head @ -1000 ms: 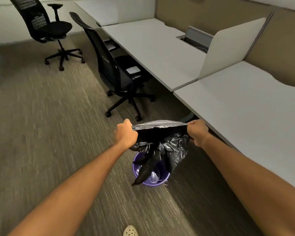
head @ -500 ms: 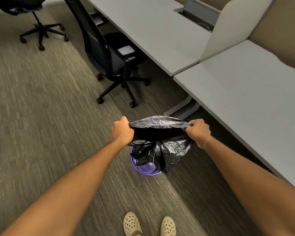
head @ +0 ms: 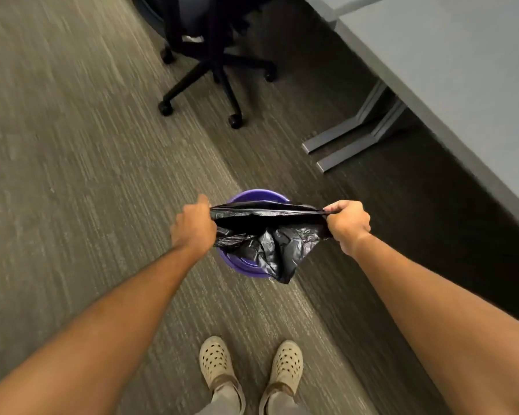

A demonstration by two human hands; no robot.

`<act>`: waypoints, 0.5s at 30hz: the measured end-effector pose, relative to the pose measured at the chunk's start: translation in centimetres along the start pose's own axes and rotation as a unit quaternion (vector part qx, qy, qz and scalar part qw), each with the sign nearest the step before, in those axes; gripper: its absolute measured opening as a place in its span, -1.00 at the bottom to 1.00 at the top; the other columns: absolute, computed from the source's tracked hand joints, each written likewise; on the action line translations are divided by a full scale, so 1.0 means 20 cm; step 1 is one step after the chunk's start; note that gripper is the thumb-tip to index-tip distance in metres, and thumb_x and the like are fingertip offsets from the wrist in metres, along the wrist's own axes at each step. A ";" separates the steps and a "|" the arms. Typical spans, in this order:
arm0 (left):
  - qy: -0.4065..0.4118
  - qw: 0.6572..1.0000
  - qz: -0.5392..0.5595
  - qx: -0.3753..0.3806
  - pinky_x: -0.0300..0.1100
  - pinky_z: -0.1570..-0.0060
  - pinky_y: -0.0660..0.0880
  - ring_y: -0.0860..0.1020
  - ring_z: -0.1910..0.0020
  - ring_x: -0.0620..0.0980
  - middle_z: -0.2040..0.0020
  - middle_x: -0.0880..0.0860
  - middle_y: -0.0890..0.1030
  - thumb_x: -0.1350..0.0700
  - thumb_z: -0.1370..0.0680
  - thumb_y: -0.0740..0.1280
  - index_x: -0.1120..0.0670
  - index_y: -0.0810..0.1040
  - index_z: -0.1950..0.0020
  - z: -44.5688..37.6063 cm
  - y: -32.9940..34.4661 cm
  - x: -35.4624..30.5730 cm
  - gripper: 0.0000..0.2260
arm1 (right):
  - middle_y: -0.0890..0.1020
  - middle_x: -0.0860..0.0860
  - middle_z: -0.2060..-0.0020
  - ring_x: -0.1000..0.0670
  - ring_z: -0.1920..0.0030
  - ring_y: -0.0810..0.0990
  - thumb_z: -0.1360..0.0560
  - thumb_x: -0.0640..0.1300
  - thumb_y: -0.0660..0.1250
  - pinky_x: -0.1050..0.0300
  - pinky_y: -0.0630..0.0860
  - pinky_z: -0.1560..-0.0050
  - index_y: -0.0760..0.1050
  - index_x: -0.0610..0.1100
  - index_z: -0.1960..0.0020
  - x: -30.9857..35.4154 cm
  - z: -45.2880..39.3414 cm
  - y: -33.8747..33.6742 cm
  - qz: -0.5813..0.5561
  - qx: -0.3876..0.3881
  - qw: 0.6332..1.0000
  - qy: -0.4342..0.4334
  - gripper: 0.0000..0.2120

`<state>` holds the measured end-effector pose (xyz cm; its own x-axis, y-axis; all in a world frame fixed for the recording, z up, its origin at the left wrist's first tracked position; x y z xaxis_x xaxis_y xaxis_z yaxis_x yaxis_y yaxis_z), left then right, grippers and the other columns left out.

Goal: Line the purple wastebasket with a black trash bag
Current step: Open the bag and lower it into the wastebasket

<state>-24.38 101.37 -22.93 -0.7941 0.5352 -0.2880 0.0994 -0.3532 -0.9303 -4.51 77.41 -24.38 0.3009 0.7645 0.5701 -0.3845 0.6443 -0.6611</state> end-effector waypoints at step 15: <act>-0.137 0.961 0.241 0.027 -0.17 0.19 0.47 0.56 0.21 0.04 0.31 -0.04 0.54 0.07 -0.45 0.48 -0.04 0.44 0.36 -0.64 0.93 0.35 -0.73 | 0.57 0.05 0.32 0.14 0.46 0.38 -0.52 -0.28 0.36 0.42 0.17 0.66 0.60 -0.02 0.18 -0.31 -0.71 0.74 -0.189 0.181 0.957 0.125 -0.81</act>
<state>-20.32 108.43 -45.10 -0.7921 0.0810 -0.6050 0.4697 -0.5521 -0.6889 0.40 82.53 -44.70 0.6607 0.4884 0.5700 -0.4705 0.8611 -0.1926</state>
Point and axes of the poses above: each hand's wrist, its own z-axis away from the middle knuckle, its own y-axis out of the palm, x = y × z, the point moved 5 cm from there along -z, towards the middle knuckle
